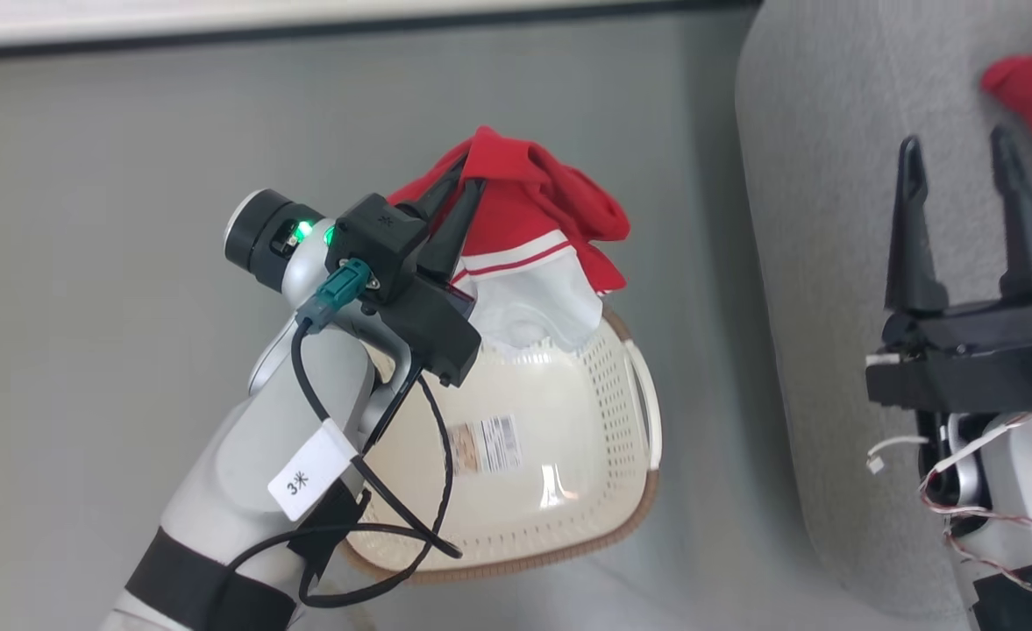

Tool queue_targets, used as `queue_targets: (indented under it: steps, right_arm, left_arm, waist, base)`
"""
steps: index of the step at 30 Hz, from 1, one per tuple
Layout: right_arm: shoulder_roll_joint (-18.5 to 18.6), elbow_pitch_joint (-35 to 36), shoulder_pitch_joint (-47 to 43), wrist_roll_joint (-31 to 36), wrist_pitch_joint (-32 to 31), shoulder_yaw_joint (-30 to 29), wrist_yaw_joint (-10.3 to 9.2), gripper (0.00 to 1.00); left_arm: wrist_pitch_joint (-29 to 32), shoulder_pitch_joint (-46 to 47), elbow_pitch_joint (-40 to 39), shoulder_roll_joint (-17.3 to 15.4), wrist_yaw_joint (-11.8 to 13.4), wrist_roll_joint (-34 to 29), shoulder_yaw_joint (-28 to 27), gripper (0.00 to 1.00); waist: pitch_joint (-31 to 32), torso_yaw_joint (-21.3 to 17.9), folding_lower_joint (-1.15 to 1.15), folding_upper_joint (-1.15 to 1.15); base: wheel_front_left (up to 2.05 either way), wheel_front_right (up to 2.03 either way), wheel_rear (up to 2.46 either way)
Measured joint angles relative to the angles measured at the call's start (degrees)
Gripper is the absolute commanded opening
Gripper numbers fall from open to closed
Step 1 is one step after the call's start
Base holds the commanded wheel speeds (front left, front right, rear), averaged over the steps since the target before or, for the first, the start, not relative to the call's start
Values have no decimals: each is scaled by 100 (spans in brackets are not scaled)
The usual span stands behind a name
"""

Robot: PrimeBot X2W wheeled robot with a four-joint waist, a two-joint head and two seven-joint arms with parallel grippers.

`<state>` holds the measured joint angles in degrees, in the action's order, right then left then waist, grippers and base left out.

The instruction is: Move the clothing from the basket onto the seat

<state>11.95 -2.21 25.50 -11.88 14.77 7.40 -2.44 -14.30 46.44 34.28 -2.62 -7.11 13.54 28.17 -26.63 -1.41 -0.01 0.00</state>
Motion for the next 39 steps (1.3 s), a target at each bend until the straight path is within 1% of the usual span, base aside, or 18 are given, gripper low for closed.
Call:
queue_targets:
  steps: [7,13,16,19,23,29,33,39]
  right_arm:
    - [-5,-425,-156,-30,0,46,127,100]
    - [-53,-829,-301,-31,-4,250,277,100]
    - [-70,-1013,-399,-29,-4,407,372,100]
    - [-140,-1241,-507,-23,-5,648,526,100]
    - [-246,-1563,-535,-10,-5,995,692,100]
    - [-282,-2131,-593,31,-9,1395,858,100]
    - [-287,-2402,-629,40,-19,1650,903,100]
    - [-343,-2713,-639,40,-65,2007,951,100]
  left_arm:
    - [0,26,43,24,-3,182,66,0]
    - [-1,38,232,41,-4,415,147,0]
    - [-1,36,333,44,-33,482,200,0]
    - [-1,13,428,45,-40,534,266,0]
    - [-1,-102,437,46,-40,802,548,0]
    - [5,-403,372,43,-44,1121,1032,0]
    - [66,-603,167,42,-44,1221,1326,0]
    - [185,-790,-155,36,-12,1400,1589,0]
  waist:
    - [612,115,0,0]
    - [1129,218,0,0]
    - [1389,270,1,-1]
    - [1648,320,1,-1]
    - [1991,382,0,-1]
    - [2509,474,1,0]
    - [2835,548,0,0]
    - [3200,695,0,0]
  base:
    - [0,0,0]
    - [0,0,0]
    - [0,0,0]
    - [0,0,0]
    - [0,0,0]
    - [0,0,0]
    - [0,0,0]
    - [0,0,0]
